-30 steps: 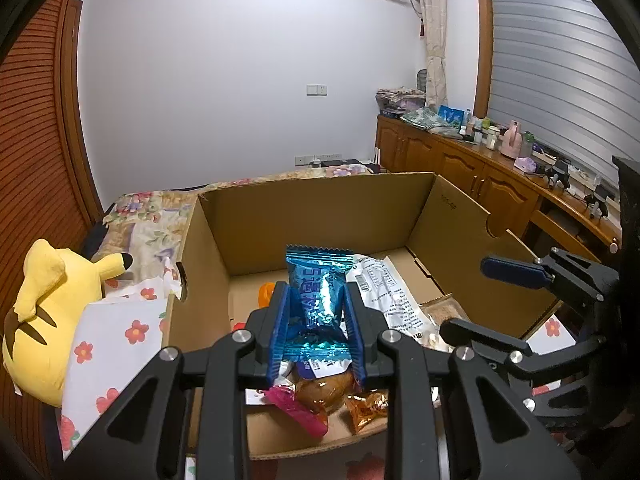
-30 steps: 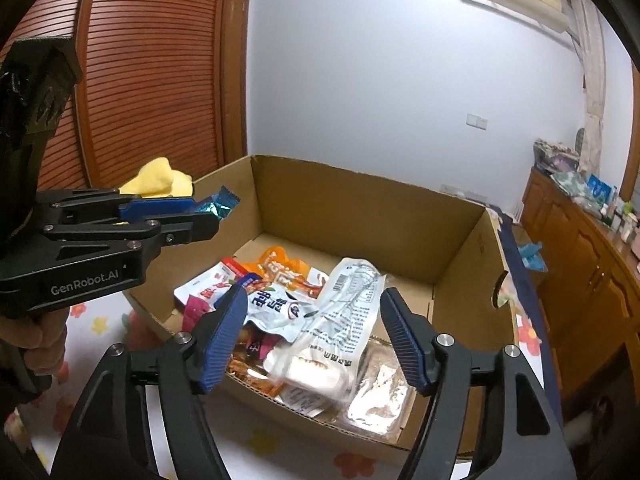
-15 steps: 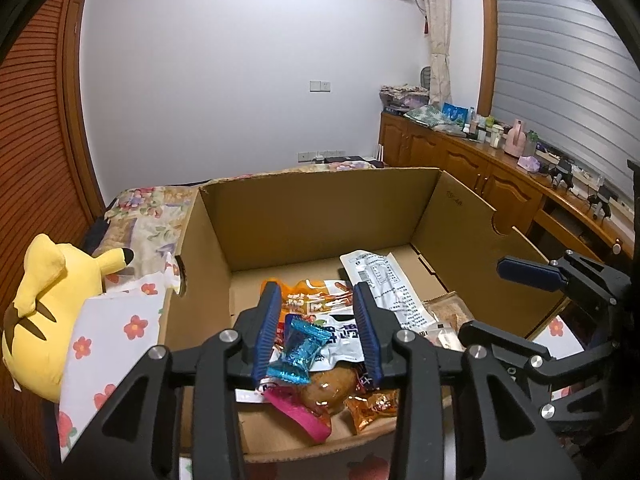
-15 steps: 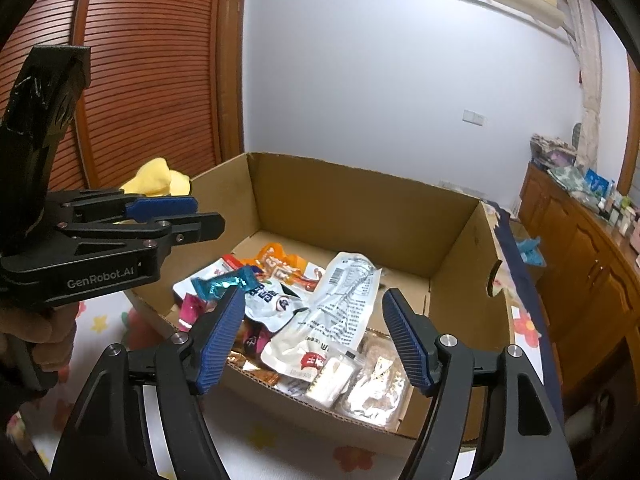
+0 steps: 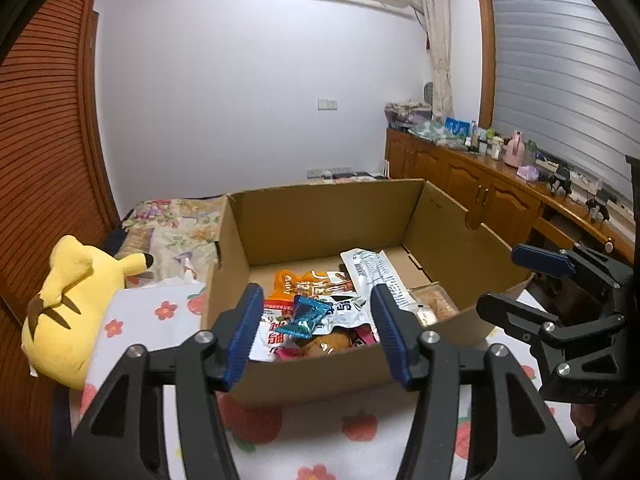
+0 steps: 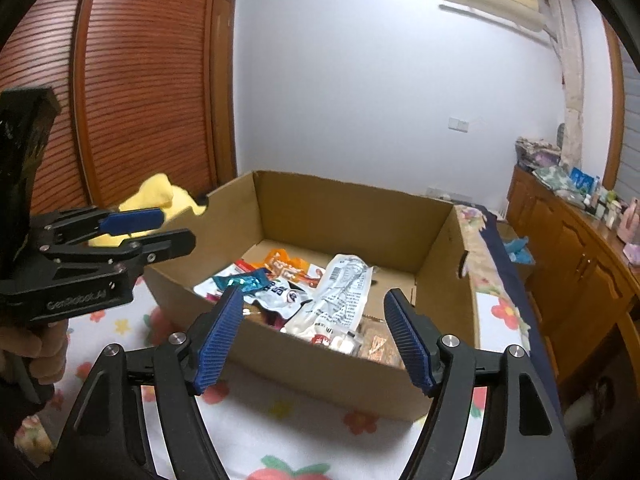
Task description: Organize snacks
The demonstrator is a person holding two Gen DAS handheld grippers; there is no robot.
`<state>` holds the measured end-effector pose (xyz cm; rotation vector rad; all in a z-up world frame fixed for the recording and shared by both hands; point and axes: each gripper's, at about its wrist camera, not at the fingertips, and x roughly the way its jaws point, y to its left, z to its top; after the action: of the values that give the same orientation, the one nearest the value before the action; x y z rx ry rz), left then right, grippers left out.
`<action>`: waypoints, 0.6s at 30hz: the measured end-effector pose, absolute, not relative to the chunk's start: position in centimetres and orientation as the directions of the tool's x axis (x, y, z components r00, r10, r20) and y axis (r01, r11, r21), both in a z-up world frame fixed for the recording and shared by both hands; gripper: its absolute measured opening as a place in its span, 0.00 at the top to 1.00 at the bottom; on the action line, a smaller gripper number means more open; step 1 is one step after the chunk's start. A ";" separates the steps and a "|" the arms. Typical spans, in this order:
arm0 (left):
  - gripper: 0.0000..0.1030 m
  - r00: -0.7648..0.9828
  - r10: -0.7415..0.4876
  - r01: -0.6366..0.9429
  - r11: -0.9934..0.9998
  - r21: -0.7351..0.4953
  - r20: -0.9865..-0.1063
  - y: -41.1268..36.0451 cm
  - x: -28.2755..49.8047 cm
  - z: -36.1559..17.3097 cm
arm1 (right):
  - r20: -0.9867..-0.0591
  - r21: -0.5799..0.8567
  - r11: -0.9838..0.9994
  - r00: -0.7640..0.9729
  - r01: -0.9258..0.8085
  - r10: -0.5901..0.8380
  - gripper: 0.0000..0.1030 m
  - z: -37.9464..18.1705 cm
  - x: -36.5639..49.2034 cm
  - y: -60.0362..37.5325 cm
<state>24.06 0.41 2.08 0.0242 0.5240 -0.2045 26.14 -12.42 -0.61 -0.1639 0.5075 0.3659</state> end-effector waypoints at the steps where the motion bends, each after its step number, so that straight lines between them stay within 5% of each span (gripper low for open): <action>1: 0.33 0.852 -0.180 0.193 0.981 -0.026 -0.492 0.5 23.5 2.2 | -0.496 -0.060 0.925 0.816 -0.375 0.298 0.24 -0.5 25.6 -12.4; 8: 0.14 0.881 -0.123 0.141 0.990 0.006 -0.457 0.7 19.9 2.6 | -0.474 -0.048 0.939 0.835 -0.341 0.279 0.18 -0.1 22.7 -12.7; 18: 0.12 0.906 -0.064 0.081 0.996 0.023 -0.419 1.2 15.9 2.9 | -0.428 -0.048 0.955 0.870 -0.293 0.245 0.12 0.7 19.1 -13.2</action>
<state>15.89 1.21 2.89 0.0407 0.4314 -0.0749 19.15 -13.25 0.70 -0.1124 0.4320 0.2818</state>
